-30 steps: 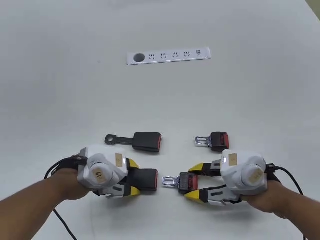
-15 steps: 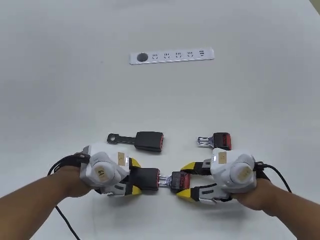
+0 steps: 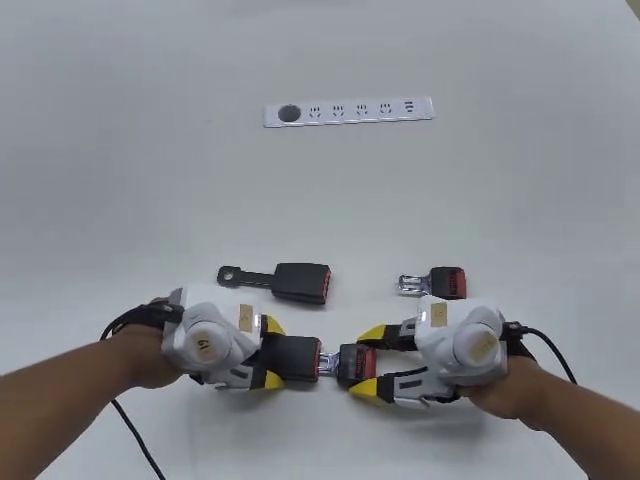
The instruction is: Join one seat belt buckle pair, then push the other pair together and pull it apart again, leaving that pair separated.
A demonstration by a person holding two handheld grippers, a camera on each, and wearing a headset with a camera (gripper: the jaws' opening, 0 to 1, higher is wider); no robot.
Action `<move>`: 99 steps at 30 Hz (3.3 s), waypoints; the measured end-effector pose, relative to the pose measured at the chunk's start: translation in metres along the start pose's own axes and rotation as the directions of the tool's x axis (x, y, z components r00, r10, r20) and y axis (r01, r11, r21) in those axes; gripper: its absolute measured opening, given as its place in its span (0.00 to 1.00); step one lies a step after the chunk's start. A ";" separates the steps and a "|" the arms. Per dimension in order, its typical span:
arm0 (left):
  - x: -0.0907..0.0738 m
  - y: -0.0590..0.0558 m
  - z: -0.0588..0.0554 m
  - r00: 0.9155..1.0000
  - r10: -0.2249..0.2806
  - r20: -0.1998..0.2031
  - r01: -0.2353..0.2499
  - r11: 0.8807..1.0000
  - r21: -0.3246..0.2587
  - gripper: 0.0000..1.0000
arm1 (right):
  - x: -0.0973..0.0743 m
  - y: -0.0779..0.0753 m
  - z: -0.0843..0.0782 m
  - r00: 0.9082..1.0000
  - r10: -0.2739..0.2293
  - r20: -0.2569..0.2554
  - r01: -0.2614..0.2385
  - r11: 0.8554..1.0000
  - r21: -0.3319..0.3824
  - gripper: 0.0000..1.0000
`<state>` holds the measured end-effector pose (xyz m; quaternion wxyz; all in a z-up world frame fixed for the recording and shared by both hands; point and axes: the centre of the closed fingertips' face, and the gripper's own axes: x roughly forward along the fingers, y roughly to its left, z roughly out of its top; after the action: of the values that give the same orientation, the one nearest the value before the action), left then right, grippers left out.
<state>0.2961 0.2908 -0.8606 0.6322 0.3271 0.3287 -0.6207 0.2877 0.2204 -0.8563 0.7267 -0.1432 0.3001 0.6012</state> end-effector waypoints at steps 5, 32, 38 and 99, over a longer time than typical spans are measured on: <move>0.000 0.000 0.000 1.000 -0.001 0.002 0.001 1.000 0.001 0.34 | 0.003 0.001 0.001 1.000 -0.001 0.006 0.001 1.000 0.006 0.35; 0.000 -0.001 -0.003 1.000 -0.025 -0.002 0.025 1.000 -0.004 0.34 | 0.016 0.004 0.010 1.000 0.000 -0.010 0.001 1.000 0.007 0.35; 0.000 -0.001 -0.003 1.000 -0.026 -0.003 0.026 1.000 0.002 0.34 | 0.015 0.004 0.009 1.000 0.003 -0.001 -0.003 1.000 0.002 0.35; -0.004 -0.002 -0.002 0.995 -0.047 0.090 0.044 0.998 0.033 0.33 | 0.012 0.004 0.010 0.999 0.014 0.052 -0.011 0.999 -0.049 0.34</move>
<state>0.2940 0.2944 -0.8585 0.6272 0.3007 0.2972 -0.6541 0.2879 0.2366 -0.8548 0.7268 -0.1432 0.2674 0.6162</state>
